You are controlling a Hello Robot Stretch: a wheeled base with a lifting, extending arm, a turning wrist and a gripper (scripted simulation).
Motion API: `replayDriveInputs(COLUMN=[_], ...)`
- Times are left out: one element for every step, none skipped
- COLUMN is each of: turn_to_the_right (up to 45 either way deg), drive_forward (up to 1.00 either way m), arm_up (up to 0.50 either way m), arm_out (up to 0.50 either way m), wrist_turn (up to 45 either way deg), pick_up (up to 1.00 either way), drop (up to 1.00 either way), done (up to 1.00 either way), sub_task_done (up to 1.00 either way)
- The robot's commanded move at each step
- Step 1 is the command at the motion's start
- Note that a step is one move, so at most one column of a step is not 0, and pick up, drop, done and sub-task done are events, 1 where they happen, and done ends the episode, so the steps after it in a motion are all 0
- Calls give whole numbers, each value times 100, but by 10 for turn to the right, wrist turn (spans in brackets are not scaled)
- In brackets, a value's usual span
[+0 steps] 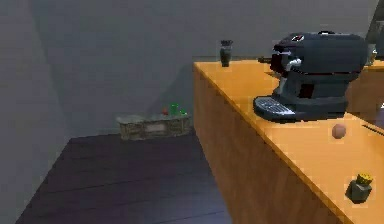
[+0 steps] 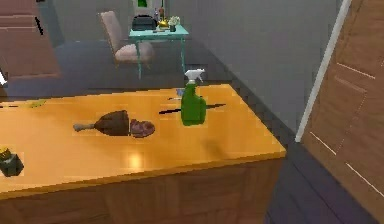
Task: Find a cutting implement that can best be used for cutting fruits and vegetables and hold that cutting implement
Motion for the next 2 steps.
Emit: replayDriveInputs(turn_to_the_right=[450, 450], drive_forward=[0, 0], arm_up=[0, 0], arm_out=[0, 0], wrist_turn=[0, 0], pick_up=[0, 0], drop=[0, 0], done=[0, 0], sub_task_done=[0, 0])
